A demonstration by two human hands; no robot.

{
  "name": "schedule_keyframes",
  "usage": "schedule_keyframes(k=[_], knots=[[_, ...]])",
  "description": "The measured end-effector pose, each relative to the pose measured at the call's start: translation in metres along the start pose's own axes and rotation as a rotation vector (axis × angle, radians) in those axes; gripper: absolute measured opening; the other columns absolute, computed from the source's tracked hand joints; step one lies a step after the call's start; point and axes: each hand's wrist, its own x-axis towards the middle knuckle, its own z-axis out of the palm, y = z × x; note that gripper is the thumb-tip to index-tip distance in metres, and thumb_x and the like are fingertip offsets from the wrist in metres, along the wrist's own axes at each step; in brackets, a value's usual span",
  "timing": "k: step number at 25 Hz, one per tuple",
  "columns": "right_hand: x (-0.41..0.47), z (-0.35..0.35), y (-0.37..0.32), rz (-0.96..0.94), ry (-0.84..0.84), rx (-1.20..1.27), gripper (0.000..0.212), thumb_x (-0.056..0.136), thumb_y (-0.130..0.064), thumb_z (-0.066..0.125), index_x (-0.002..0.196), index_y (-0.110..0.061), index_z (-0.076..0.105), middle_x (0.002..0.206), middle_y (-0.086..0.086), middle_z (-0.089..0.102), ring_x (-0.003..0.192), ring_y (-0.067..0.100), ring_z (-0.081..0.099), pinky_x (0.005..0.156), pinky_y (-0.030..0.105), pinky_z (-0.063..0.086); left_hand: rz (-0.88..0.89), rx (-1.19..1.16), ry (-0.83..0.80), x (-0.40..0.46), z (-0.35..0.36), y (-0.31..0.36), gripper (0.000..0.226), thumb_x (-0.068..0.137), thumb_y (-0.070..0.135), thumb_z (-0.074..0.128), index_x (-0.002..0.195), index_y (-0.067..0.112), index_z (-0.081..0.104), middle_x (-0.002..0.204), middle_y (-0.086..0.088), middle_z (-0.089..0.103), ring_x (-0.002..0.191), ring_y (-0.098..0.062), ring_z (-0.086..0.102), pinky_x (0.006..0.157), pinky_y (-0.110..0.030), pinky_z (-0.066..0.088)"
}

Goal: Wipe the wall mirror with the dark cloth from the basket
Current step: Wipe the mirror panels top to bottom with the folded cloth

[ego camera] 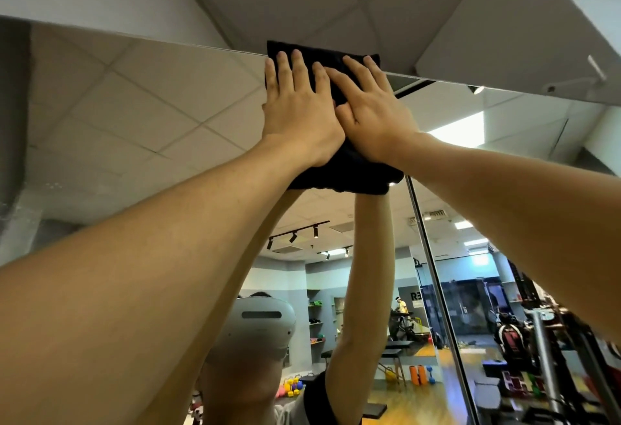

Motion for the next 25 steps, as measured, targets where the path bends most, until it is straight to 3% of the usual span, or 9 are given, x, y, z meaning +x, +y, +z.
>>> schedule_keyframes(k=[5, 11, 21, 25], knots=[[0.001, 0.002, 0.025, 0.050, 0.027, 0.010, 0.057, 0.107, -0.043, 0.032, 0.162, -0.032, 0.023, 0.171, 0.004, 0.016, 0.159, 0.026, -0.002, 0.127, 0.048, 0.015, 0.047, 0.002, 0.017, 0.010, 0.007, 0.018, 0.066, 0.104, 0.034, 0.031, 0.162, 0.011, 0.009, 0.168, -0.022, 0.001, 0.155, -0.040, -0.006, 0.125, -0.053, -0.009], [-0.005, 0.007, 0.027, 0.024, 0.055, 0.043, 0.065, 0.098, -0.046, 0.028, 0.160, -0.028, 0.029, 0.167, 0.009, 0.026, 0.157, 0.031, 0.007, 0.128, 0.046, 0.014, 0.077, 0.028, 0.013, 0.007, 0.005, 0.016, 0.066, 0.105, 0.039, 0.025, 0.162, 0.009, 0.011, 0.167, -0.024, 0.003, 0.155, -0.040, -0.003, 0.126, -0.053, -0.007], [-0.074, 0.004, 0.012, 0.025, 0.026, 0.081, 0.068, 0.096, -0.049, 0.026, 0.161, -0.033, 0.025, 0.170, 0.006, 0.018, 0.159, 0.029, -0.001, 0.127, 0.054, 0.018, 0.082, 0.013, -0.073, -0.059, -0.005, 0.027, 0.067, 0.105, 0.042, 0.024, 0.161, 0.010, 0.008, 0.168, -0.021, 0.000, 0.156, -0.036, -0.007, 0.127, -0.050, -0.006], [-0.096, 0.008, 0.008, 0.008, 0.021, 0.061, 0.066, 0.097, -0.048, 0.028, 0.161, -0.034, 0.023, 0.171, 0.005, 0.016, 0.159, 0.029, -0.003, 0.128, 0.055, 0.012, 0.079, 0.032, -0.108, -0.086, -0.010, 0.030, 0.070, 0.104, 0.044, 0.025, 0.161, 0.009, 0.004, 0.168, -0.022, -0.003, 0.156, -0.037, -0.008, 0.127, -0.050, -0.005]])
